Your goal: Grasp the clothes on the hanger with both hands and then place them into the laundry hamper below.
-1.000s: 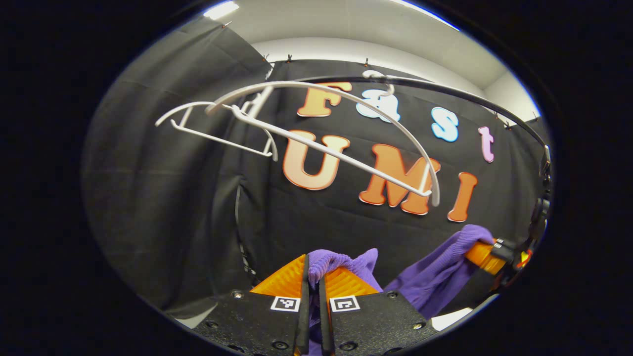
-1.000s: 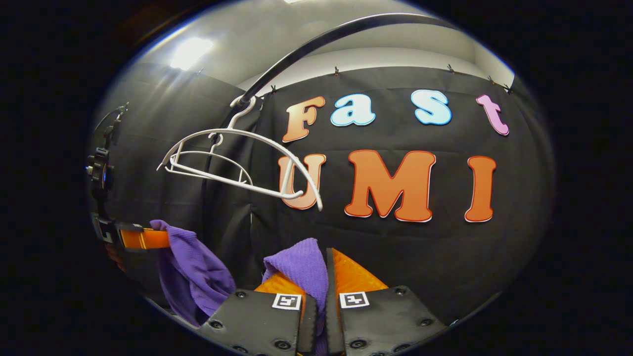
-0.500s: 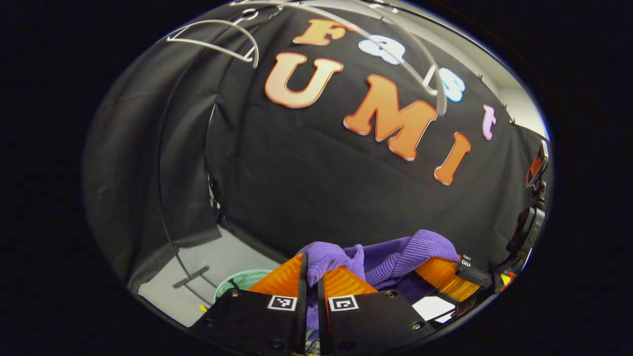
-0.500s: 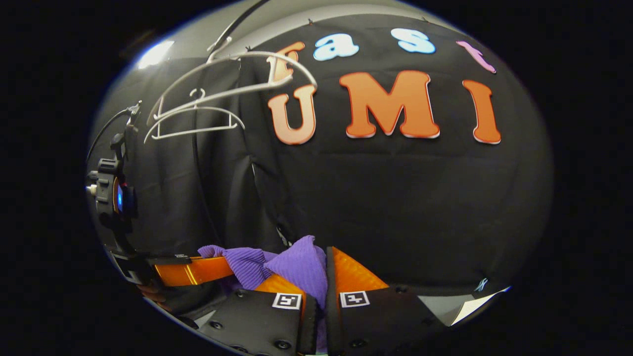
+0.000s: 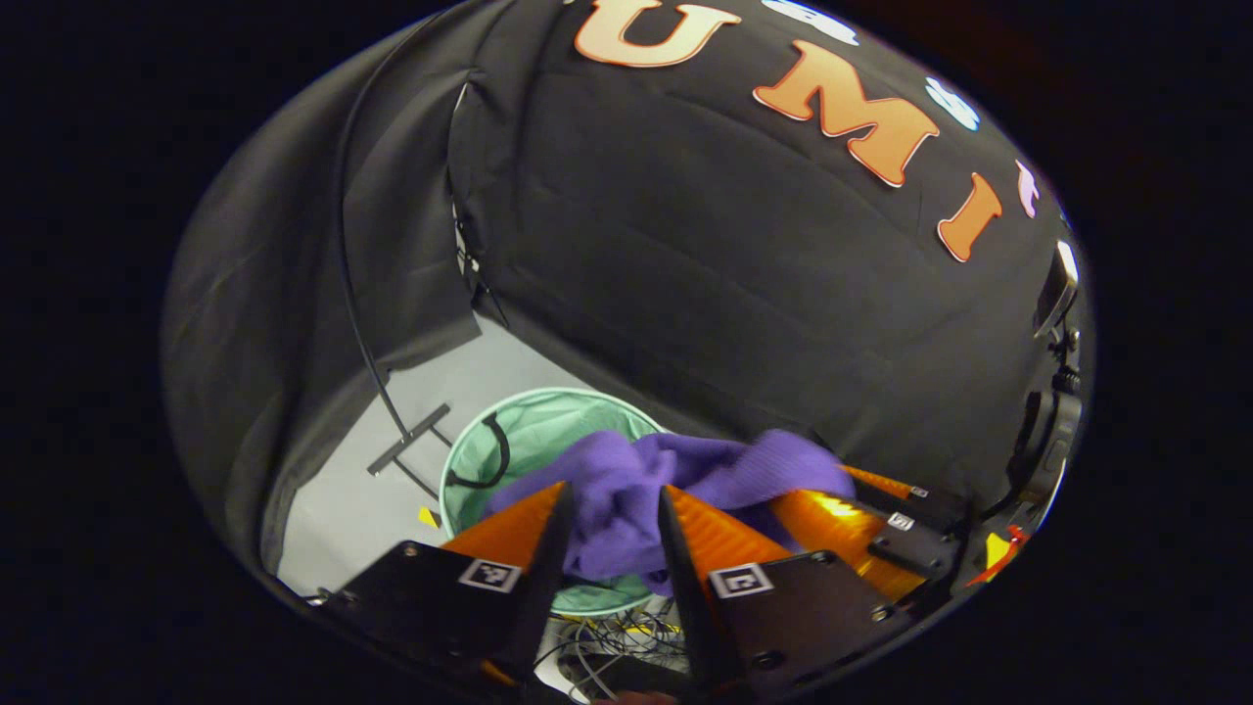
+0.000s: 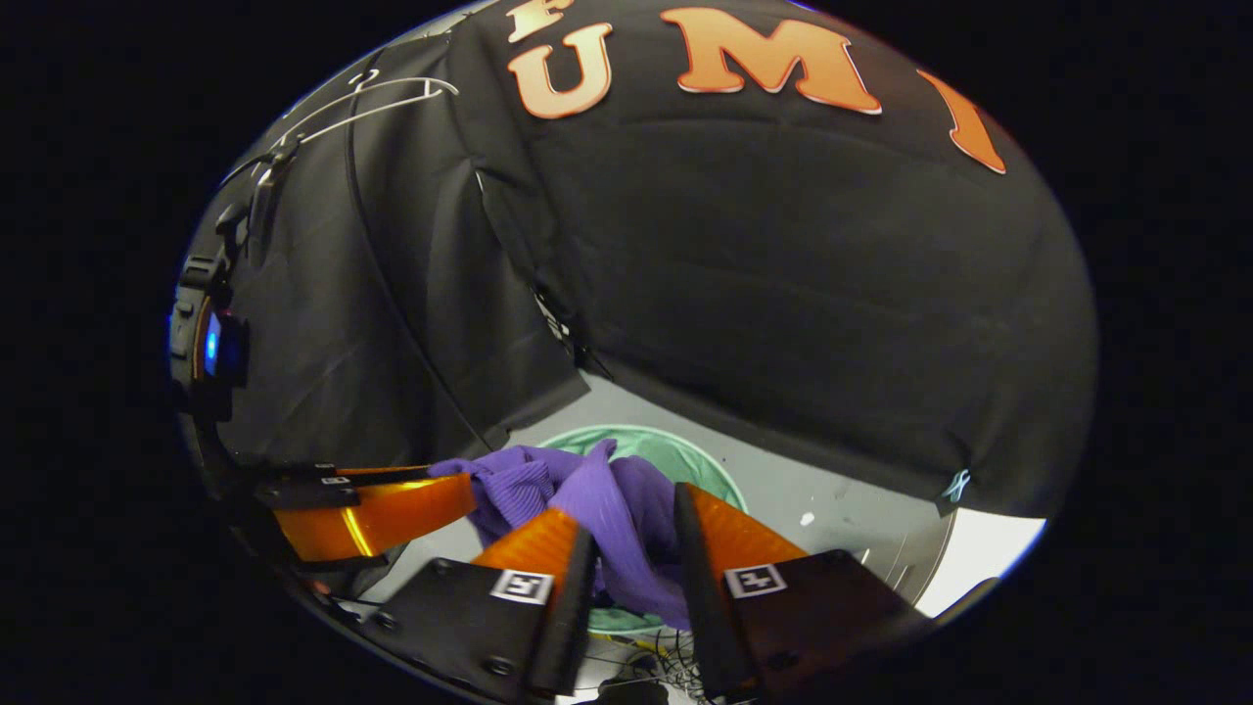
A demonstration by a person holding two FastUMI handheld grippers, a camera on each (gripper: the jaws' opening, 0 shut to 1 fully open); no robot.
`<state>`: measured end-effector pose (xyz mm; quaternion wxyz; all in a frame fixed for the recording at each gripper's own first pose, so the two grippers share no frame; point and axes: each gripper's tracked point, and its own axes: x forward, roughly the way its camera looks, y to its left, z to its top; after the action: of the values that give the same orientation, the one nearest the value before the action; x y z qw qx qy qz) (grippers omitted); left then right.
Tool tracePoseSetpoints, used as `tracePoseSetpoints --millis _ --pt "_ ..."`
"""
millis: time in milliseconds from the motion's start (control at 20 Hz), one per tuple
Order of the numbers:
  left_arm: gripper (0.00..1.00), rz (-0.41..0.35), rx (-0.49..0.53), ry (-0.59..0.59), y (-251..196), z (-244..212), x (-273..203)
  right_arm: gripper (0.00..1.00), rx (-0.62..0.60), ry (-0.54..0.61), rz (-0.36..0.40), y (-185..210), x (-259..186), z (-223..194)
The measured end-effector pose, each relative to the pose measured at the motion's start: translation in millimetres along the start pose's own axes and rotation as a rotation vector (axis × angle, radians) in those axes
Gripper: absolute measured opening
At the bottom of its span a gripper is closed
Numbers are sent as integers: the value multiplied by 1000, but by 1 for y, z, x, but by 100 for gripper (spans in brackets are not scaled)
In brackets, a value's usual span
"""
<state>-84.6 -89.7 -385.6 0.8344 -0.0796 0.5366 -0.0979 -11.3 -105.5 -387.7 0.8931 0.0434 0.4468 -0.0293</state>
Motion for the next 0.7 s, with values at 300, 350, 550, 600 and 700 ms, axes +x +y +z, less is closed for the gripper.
tracePoseSetpoints --millis 300,350,550,600,700 --pt "98 63 -1 -6 25 -7 -10 99 7 46 7 4 -10 -14" --pt "98 61 -3 -19 28 -5 -18 99 5 42 7 6 -15 -13" --pt "98 58 26 -139 31 25 -55 99 -10 -51 4 22 -45 12" --pt "98 51 43 -181 30 38 -67 99 -16 -90 -6 27 -59 22" --pt "98 31 83 -265 29 66 -93 99 -15 -180 -35 38 -92 51"
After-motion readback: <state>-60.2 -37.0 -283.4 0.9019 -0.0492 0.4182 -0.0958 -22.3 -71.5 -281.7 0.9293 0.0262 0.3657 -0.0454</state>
